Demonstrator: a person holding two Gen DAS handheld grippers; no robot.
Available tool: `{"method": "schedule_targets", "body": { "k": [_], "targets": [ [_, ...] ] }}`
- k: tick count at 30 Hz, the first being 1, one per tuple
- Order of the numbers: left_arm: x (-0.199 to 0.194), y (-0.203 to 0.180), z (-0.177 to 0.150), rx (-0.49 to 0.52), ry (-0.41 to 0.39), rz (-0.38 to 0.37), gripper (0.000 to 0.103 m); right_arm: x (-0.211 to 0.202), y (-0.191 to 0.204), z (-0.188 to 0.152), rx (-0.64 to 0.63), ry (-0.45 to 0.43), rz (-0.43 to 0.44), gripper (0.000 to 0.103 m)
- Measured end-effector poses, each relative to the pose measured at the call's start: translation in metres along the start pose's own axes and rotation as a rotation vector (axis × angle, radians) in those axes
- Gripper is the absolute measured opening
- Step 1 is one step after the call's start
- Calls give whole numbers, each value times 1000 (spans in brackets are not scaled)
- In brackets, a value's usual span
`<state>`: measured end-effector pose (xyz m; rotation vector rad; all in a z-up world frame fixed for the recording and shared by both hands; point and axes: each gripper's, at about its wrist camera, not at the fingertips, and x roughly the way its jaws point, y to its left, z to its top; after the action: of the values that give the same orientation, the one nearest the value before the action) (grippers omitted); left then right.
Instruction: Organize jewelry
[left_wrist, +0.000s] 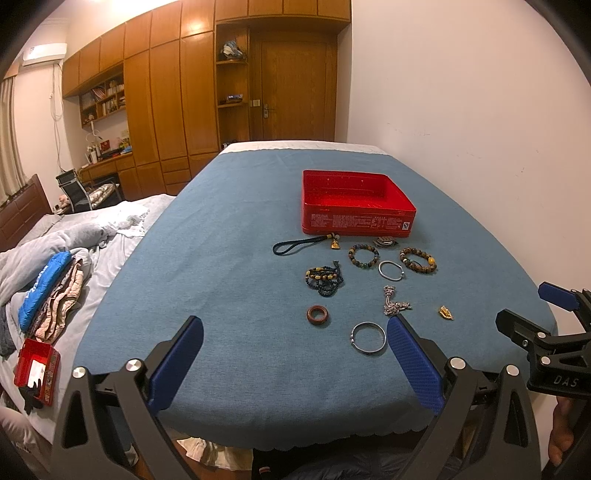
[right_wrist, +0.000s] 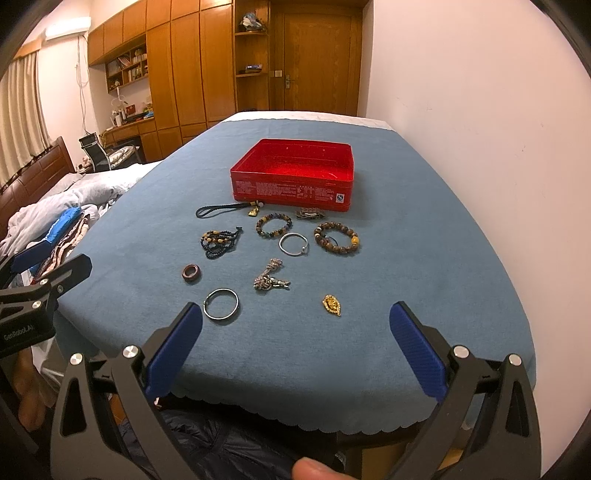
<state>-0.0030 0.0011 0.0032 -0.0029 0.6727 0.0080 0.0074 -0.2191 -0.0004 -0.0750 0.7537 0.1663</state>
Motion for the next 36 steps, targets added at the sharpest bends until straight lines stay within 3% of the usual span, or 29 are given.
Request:
{"method": "schedule_targets", "body": {
  "k": [36],
  "targets": [
    [2, 1, -1, 4, 2, 1, 99, 0, 3, 1, -3, 4, 1, 100]
  ]
}}
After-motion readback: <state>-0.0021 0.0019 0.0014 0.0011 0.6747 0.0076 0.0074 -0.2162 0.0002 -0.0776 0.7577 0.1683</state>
